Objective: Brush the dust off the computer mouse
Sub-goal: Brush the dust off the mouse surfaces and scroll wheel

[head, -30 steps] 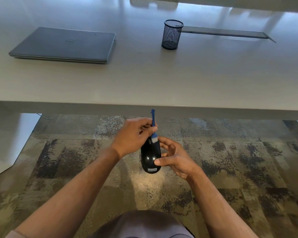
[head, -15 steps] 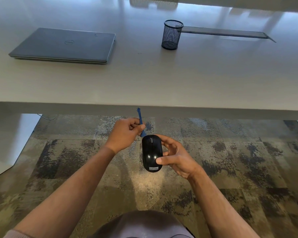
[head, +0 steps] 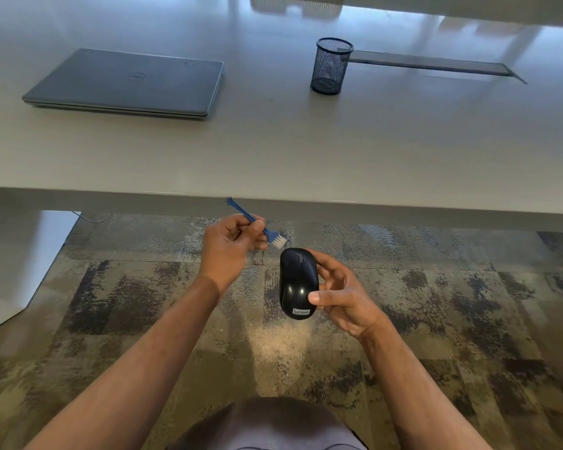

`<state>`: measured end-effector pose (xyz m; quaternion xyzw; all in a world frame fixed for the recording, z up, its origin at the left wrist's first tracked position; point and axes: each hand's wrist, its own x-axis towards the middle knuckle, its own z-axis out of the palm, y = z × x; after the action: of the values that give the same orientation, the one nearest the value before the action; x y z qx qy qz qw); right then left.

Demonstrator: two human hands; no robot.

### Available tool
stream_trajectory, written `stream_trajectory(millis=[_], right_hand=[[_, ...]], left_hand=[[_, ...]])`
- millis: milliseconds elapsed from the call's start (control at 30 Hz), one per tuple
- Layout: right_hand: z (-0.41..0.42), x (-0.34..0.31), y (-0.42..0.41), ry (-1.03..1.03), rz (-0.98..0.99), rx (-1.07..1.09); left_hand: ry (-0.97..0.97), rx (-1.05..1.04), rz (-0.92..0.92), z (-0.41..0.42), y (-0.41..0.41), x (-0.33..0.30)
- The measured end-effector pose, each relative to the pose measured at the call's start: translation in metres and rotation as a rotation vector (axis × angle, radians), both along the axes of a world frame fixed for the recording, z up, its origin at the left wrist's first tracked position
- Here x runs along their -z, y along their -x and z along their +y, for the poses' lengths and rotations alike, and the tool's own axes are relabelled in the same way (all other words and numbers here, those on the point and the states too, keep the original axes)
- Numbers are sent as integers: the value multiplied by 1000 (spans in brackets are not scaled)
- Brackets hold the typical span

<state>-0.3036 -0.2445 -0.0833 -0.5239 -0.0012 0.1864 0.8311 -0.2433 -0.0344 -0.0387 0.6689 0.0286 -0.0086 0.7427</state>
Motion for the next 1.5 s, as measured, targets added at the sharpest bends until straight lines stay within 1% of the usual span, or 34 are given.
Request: stream_trajectory(millis=[133,400,667,800,900,1000,1067,1133,1167,1233,1300,1433,1500], right_hand=[[0,-2,-3,-22,3,5],[-1,-4,-5,-39,0,32],[-4,-6,-10,-33,24,125],[-8,-9,-14,-22,5,137],[-9,-10,-15,-9,9,128],[-6,-10,-13,6,18,105],[-3,-9,-11,19,23,82],[0,-8,-11,35,23,61],[1,-8,-11,42,20,53],[3,-7,-12,56,22,50],[2,-8,-12,68,28,69],[-2,-8,-13,74,31,105],[-3,-9,-14,57,27,112]], left_hand=[[42,9,-19,-4,9,3],[60,30,-32,-4,26,9],[-5,86,-55,-2,59,21],[-103,157,-80,0,73,35],[-127,115,-60,6,70,35],[-103,67,-123,12,59,21],[-35,48,-165,12,51,13],[45,20,-153,9,43,8],[49,8,-150,7,40,7],[17,7,-170,5,38,6],[-16,49,-205,4,44,7],[-166,177,-269,8,64,20],[-272,215,-289,10,72,31]])
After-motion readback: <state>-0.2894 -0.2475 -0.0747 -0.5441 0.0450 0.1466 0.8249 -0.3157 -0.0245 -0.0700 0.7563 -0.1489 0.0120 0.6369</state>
